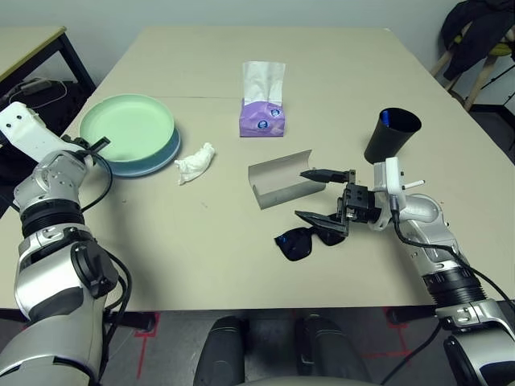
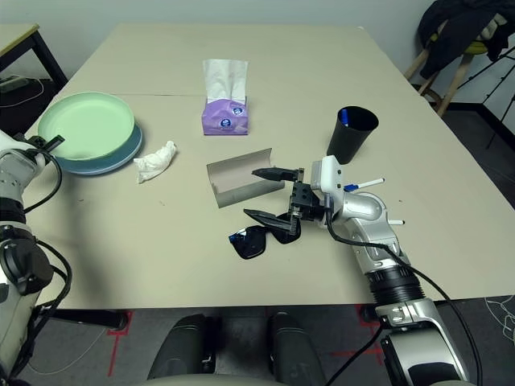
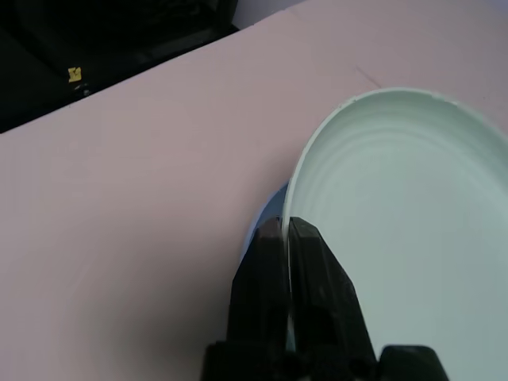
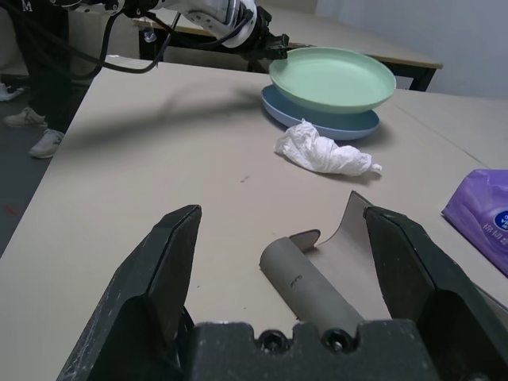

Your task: Organize and tidy the items on the table.

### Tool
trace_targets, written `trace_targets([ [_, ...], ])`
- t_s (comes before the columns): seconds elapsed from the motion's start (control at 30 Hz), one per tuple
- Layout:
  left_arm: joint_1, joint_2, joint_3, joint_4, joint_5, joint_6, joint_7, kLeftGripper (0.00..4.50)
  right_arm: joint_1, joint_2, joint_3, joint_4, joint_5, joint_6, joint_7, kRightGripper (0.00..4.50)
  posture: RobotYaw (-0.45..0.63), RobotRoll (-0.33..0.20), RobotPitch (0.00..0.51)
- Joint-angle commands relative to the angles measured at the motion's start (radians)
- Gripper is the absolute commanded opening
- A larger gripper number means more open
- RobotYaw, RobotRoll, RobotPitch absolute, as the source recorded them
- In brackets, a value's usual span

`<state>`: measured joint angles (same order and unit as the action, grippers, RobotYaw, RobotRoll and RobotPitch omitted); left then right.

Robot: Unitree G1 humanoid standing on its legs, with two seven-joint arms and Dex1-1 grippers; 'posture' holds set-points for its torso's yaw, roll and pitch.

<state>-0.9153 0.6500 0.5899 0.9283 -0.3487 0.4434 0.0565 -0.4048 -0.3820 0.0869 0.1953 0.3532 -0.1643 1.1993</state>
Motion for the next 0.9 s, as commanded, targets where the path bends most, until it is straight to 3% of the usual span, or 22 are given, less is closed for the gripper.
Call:
trace_targets([
  [0.03, -0.002, -0.007, -0.025, -0.004, -0.003, 0.011, -0.029, 1.46, 0.012, -0.011, 0.0, -0.014, -0.004, 0.0, -0.008, 4.5, 0.1, 0.0, 0.075],
  [0.17, 0.047, -0.001, -0.131, -0.071, 0.058, 0.011, -0.106, 3.01, 0.007, -0.012, -0.007, -0.014, -0.002, 0.002, -0.021, 4.5, 0.1, 0.0, 0.068],
  [0.23, 0.095, 0.022, -0.268, -0.143, 0.148, -0.09, -0.237, 3.74, 0.006, -0.015, -0.011, -0.013, -0.001, 0.005, -0.032, 4.5, 0.11, 0.0, 0.07],
  [0.3, 0.124, 0.013, -0.326, -0.221, 0.133, -0.102, -0.385, 4.46, 0.008, -0.015, -0.016, -0.011, -0.001, 0.009, -0.045, 4.5, 0.11, 0.0, 0.067],
  [0.43, 0.167, -0.009, -0.418, -0.338, 0.101, -0.106, -0.625, 4.46, 0.004, -0.005, -0.031, -0.001, 0.003, 0.037, -0.098, 4.5, 0.12, 0.0, 0.062],
  [0.6, 0.184, -0.04, -0.492, -0.394, 0.107, -0.064, -0.75, 4.46, 0.002, 0.013, -0.046, -0.003, 0.004, 0.108, -0.192, 4.5, 0.12, 0.0, 0.06],
  [0.9, 0.168, -0.053, -0.559, -0.339, 0.16, -0.017, -0.79, 4.46, 0.011, 0.013, -0.044, -0.025, -0.007, 0.114, -0.241, 4.5, 0.11, 0.0, 0.07],
])
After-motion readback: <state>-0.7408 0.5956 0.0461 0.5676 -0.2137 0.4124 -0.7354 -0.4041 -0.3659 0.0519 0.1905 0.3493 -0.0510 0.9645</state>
